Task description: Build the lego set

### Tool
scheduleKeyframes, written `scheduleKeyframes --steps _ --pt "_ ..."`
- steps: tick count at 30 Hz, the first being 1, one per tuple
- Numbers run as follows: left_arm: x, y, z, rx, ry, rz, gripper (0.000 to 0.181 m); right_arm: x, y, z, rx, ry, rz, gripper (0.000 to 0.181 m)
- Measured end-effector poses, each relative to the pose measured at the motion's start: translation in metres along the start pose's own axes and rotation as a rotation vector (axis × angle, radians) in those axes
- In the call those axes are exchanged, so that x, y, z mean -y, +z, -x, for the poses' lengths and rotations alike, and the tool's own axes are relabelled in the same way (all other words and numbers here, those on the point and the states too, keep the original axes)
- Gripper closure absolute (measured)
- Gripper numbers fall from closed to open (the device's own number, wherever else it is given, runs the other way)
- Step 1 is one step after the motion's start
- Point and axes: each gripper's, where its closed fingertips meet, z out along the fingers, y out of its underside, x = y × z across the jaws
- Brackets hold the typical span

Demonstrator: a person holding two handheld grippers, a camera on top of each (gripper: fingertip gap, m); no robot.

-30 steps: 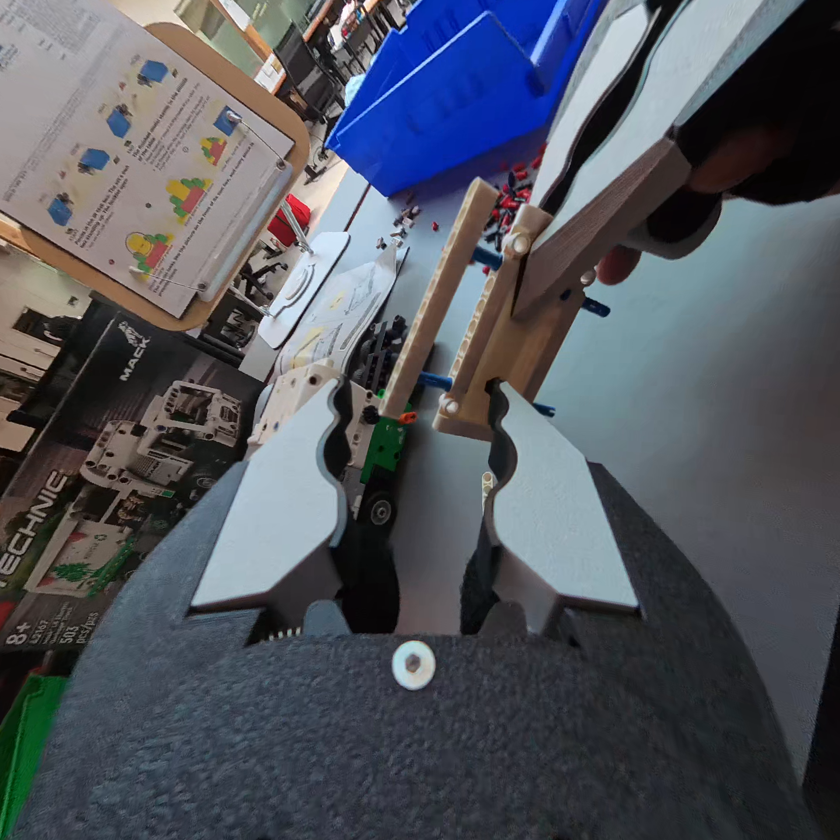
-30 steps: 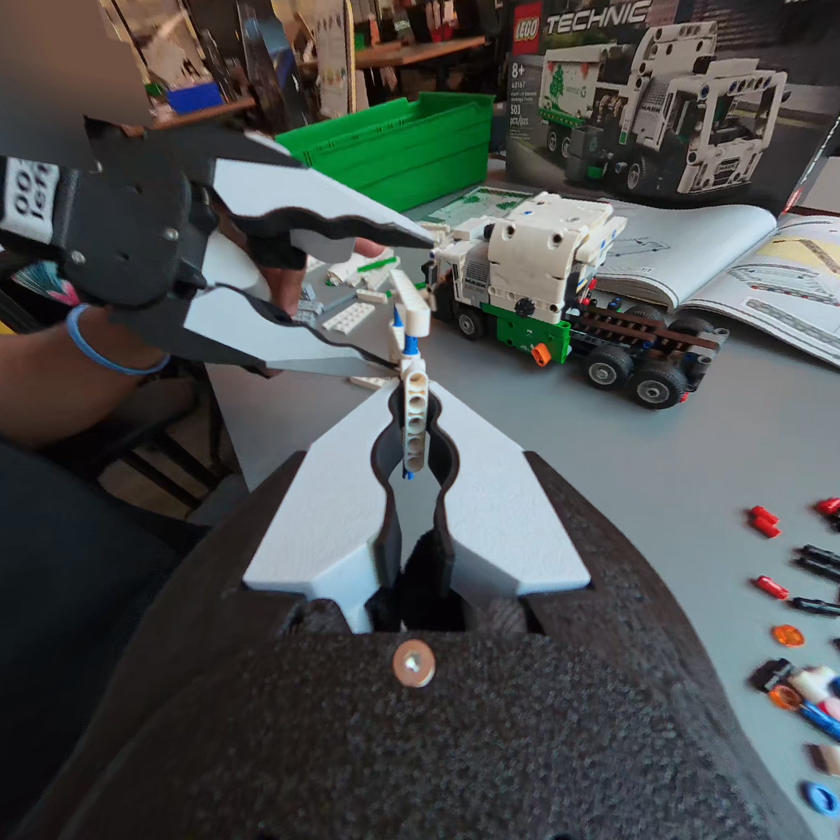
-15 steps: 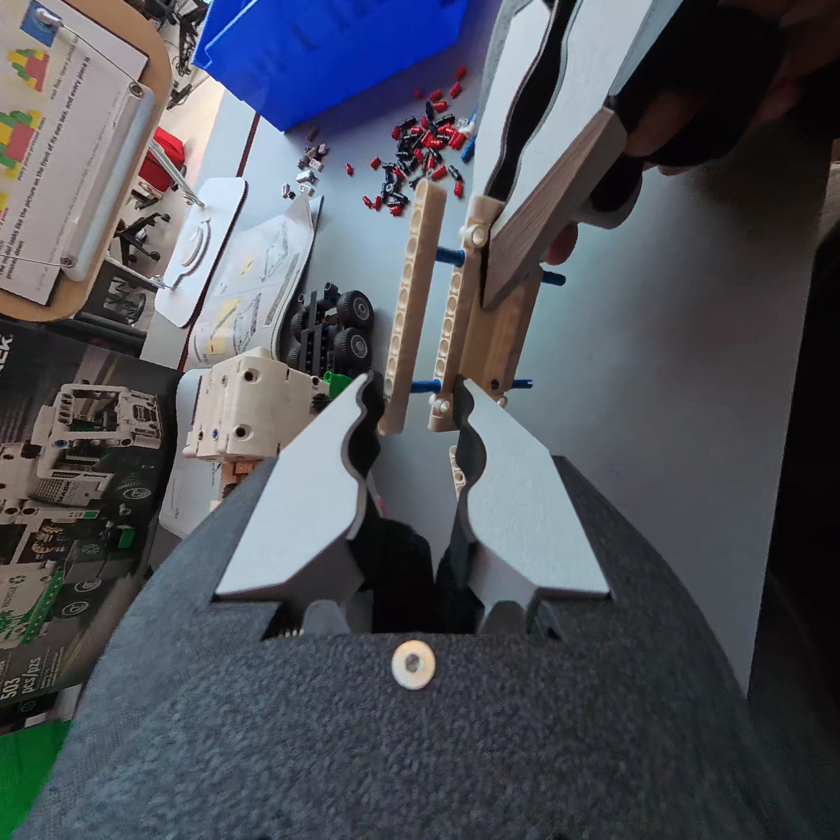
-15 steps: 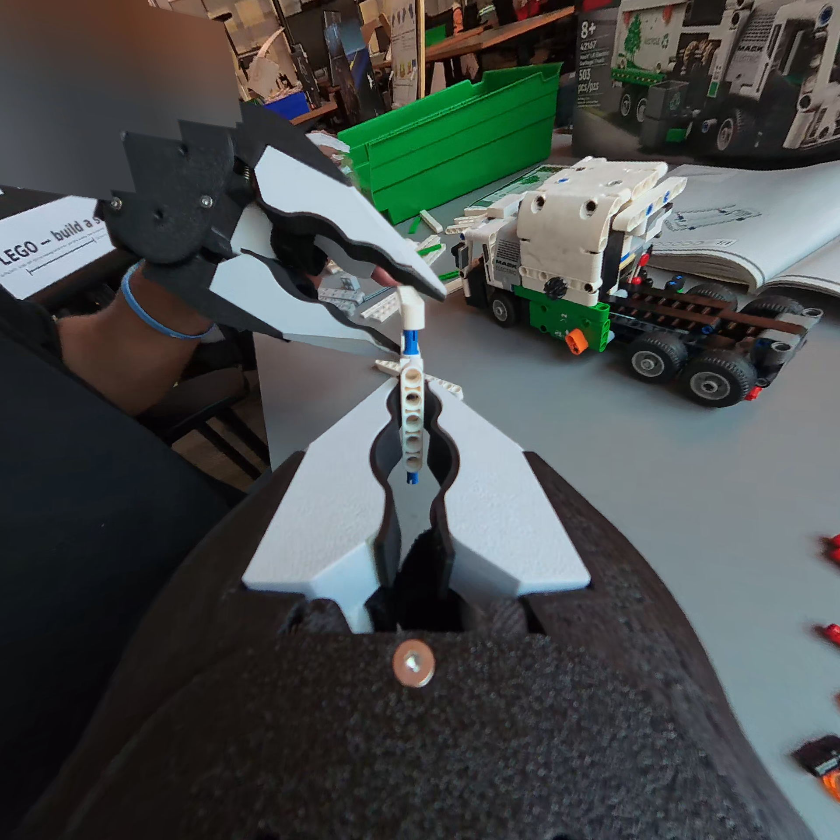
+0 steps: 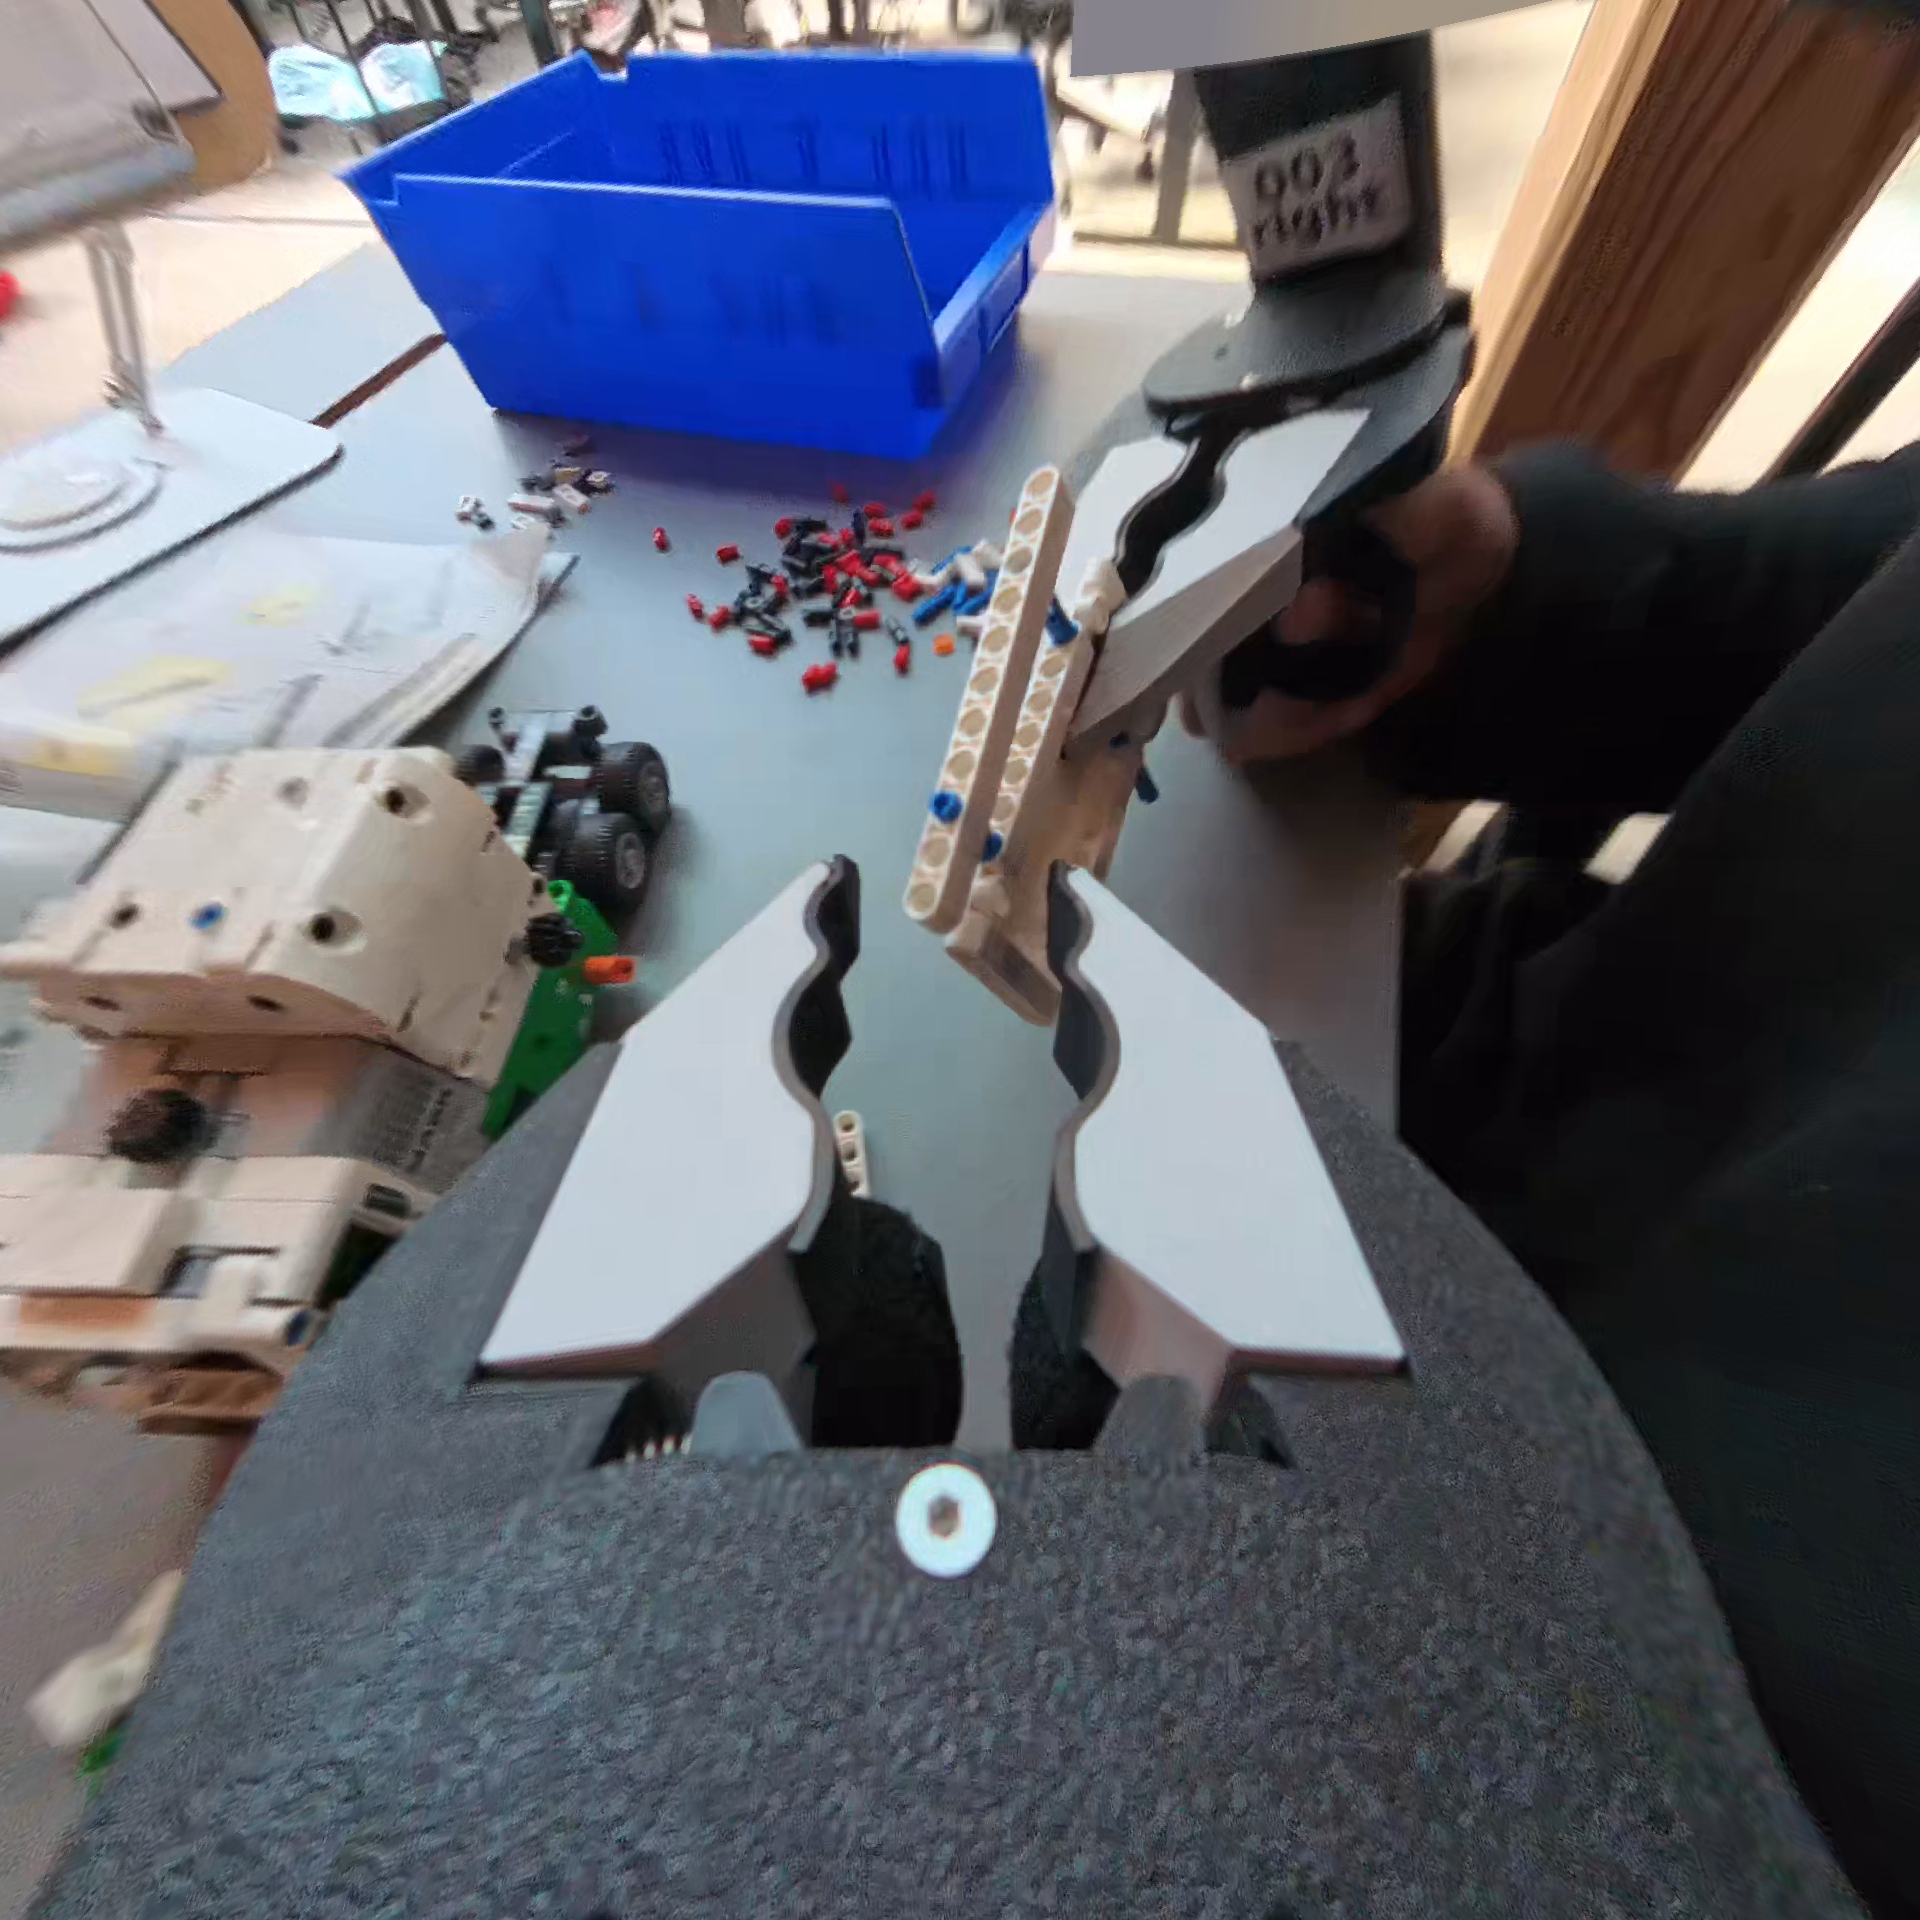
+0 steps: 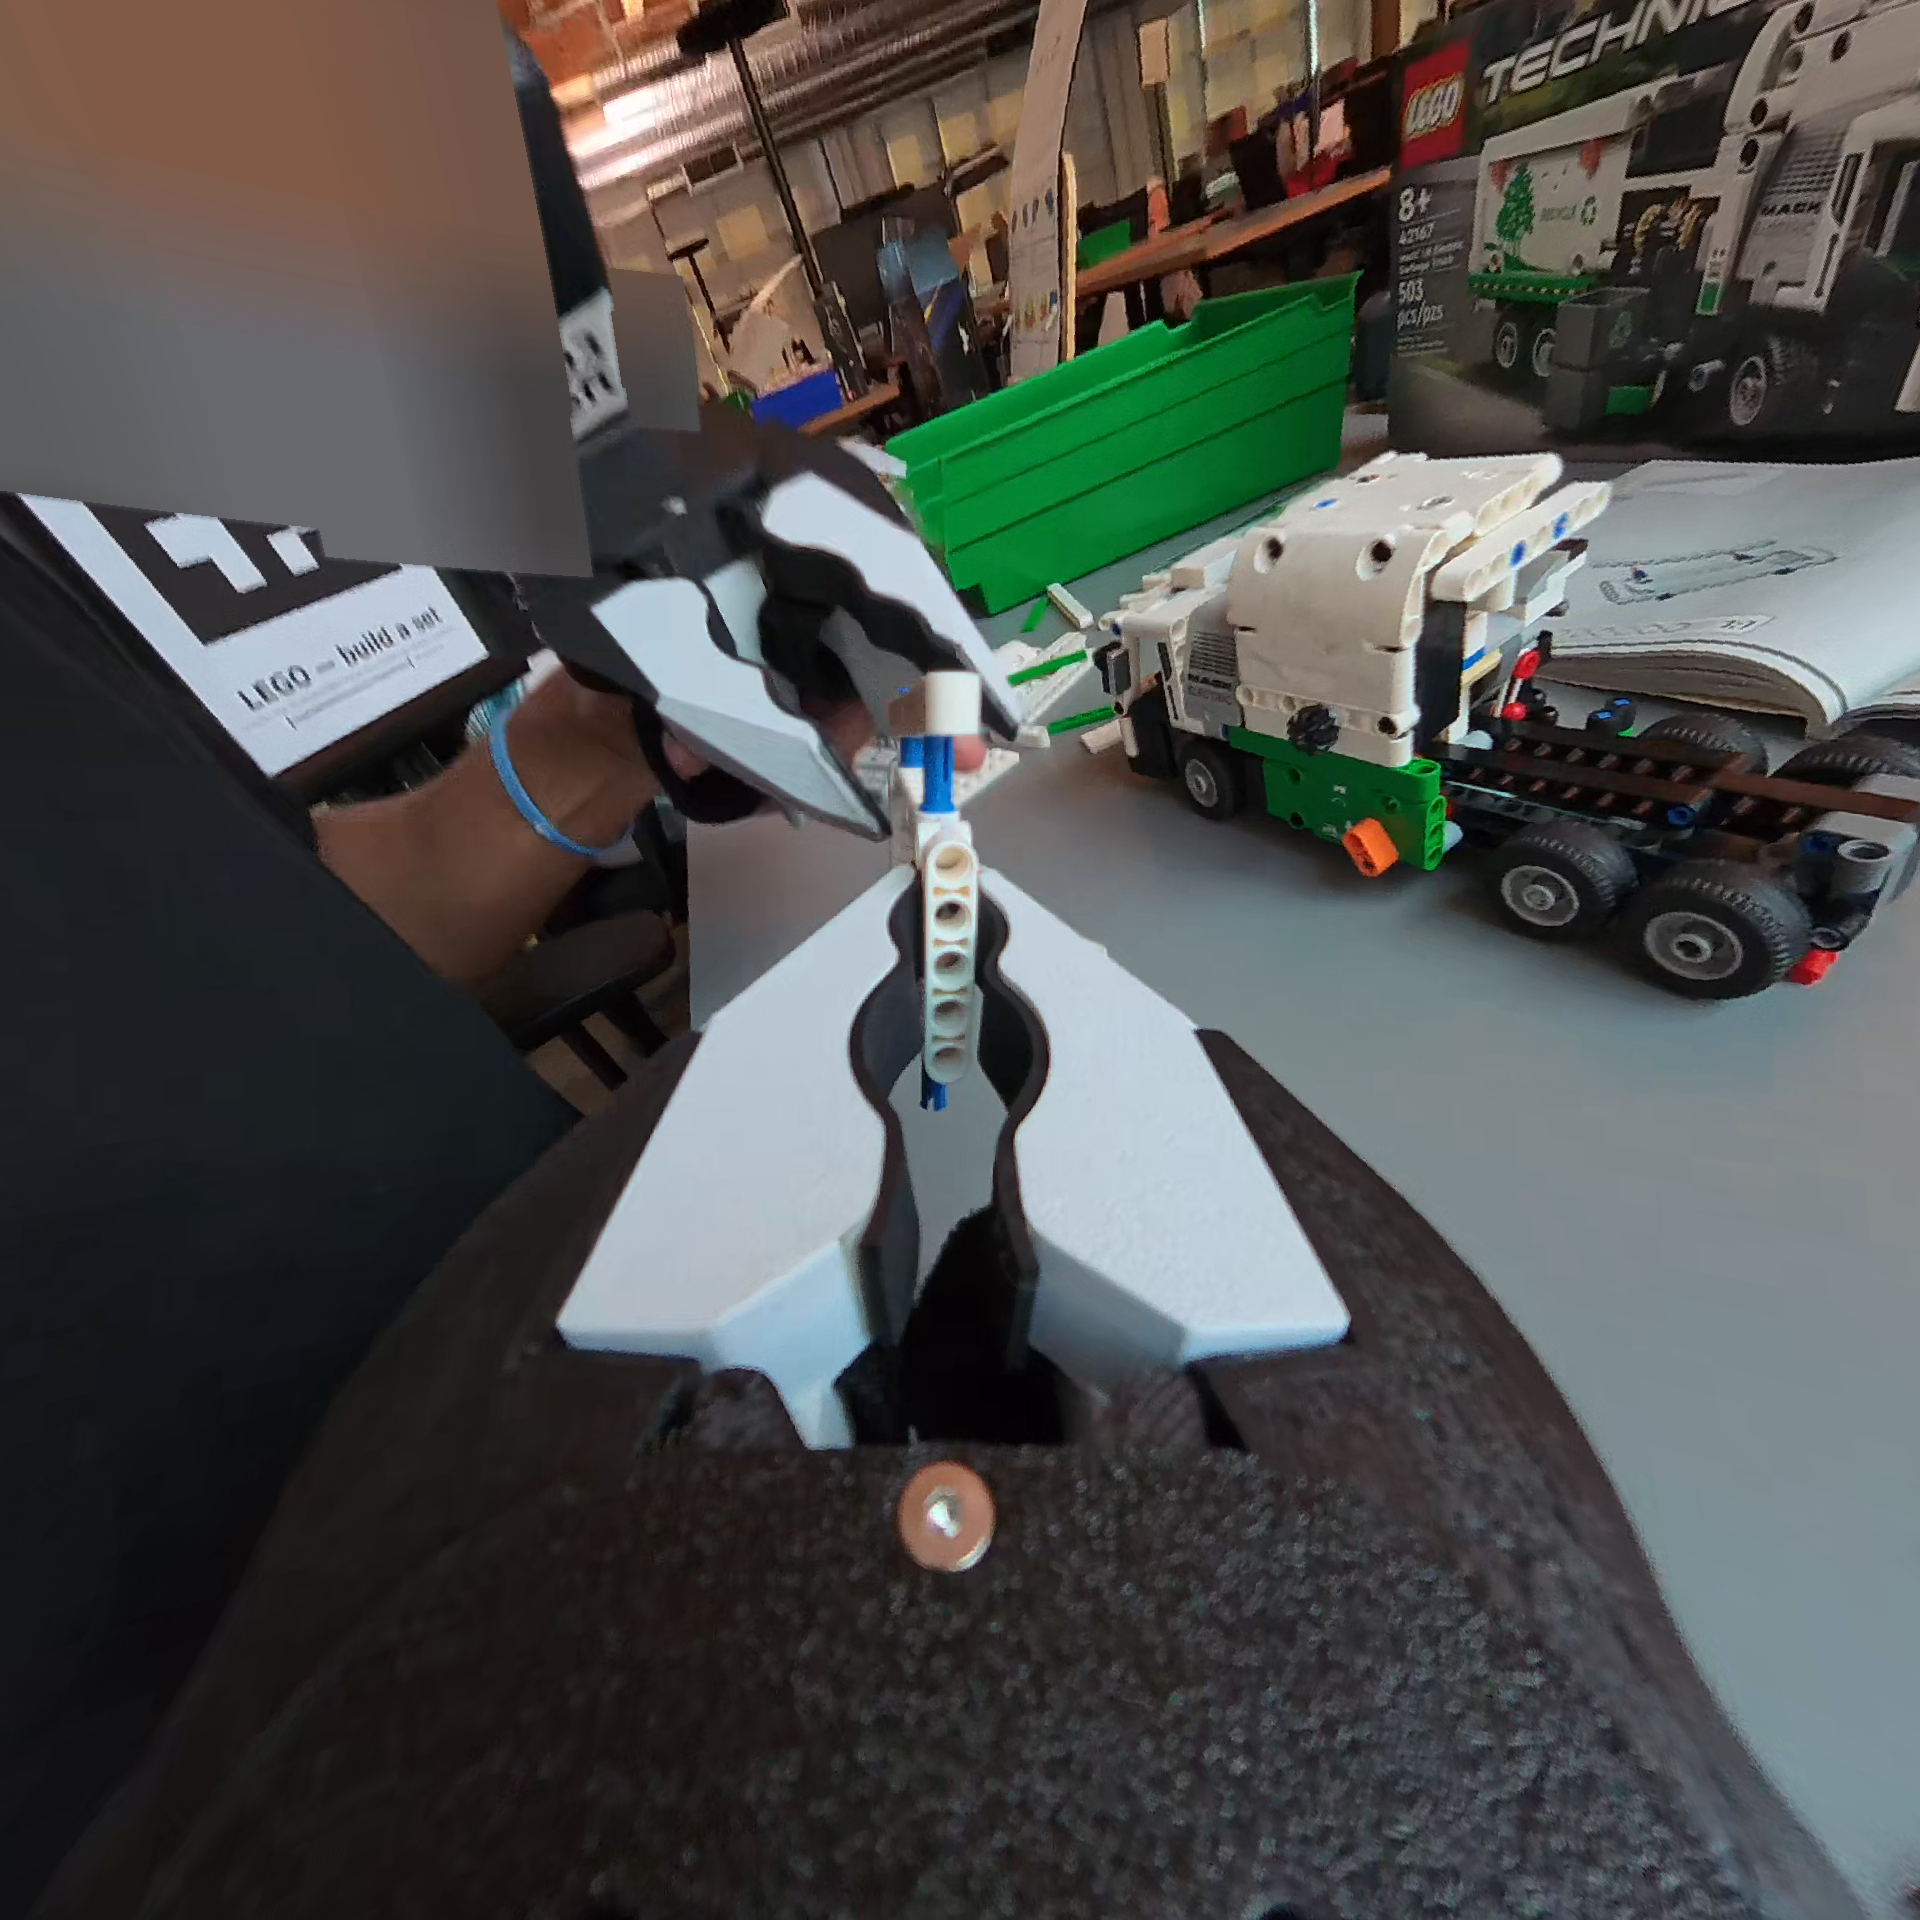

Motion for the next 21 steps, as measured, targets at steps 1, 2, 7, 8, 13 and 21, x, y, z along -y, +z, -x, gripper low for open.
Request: scheduleKeyframes --steps 1,2,7,8,13,21 --pt "0.001 -0.001 -0.003 -0.063 -0.091 -0.055 0.145 0.006 -0.001 0.0 0.014 0.042 -0.037 0.178" --pt "0.002 0.0 -0.004 -0.114 -0.162 -0.1 0.148 0.011 -0.001 0.0 0.038 0.1 -0.069 0.178" --pt "0.012 -0.002 -0.002 -0.258 -0.416 -0.255 0.174 0.007 0.003 -0.005 0.044 0.121 -0.041 0.177" --pt "0.009 -0.001 -0.001 -0.282 -0.482 -0.244 0.175 0.004 0.004 -0.012 -0.007 0.08 -0.005 0.172" --pt "-0.005 0.002 0.001 -0.335 -0.657 -0.162 0.176 0.0 -0.01 -0.041 -0.361 -0.471 0.28 0.142" --pt "-0.011 -0.003 -0.016 -0.366 -0.585 -0.122 0.176 -0.006 0.013 -0.01 -0.309 -0.908 0.52 0.15"
